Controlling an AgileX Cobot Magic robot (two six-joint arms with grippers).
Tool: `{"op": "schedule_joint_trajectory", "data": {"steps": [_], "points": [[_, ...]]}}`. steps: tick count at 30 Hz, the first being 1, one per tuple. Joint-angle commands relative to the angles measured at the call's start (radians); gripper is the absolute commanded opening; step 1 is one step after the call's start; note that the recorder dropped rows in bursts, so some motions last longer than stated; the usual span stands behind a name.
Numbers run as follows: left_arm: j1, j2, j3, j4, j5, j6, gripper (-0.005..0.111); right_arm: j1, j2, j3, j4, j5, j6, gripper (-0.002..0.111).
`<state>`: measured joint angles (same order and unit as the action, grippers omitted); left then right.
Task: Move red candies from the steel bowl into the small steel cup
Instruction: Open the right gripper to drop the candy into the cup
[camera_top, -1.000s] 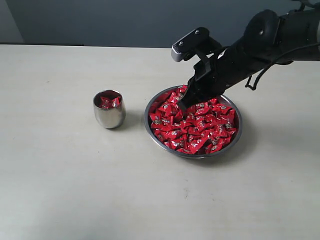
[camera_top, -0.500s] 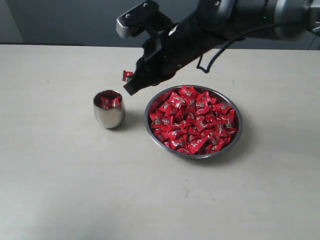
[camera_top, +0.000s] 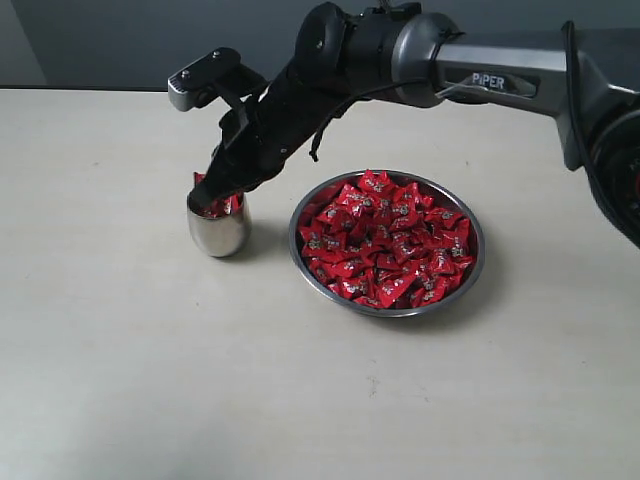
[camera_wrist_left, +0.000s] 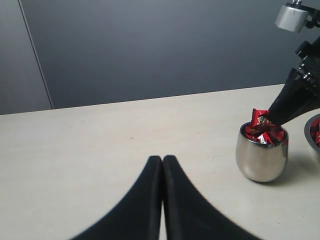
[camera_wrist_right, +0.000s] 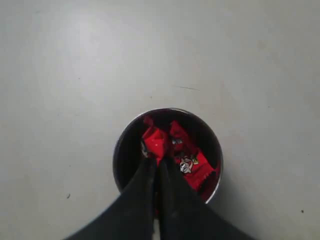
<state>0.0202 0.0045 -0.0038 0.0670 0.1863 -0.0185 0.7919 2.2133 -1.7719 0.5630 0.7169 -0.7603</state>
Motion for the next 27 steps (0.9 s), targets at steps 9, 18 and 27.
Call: {"op": "schedule_joint_trajectory", "data": {"steps": [9, 18, 27], "points": [[-0.003, -0.004, 0.004, 0.001, -0.005, -0.001, 0.0, 0.001, 0.02, -0.01, -0.019, -0.019, 0.002, 0.0], [-0.003, -0.004, 0.004, 0.001, -0.005, -0.001, 0.0, 0.001, 0.034, -0.01, -0.04, -0.038, 0.002, 0.032], [-0.003, -0.004, 0.004, 0.001, -0.006, -0.001, 0.0, -0.001, -0.032, -0.01, -0.099, 0.024, 0.049, 0.038]]}}
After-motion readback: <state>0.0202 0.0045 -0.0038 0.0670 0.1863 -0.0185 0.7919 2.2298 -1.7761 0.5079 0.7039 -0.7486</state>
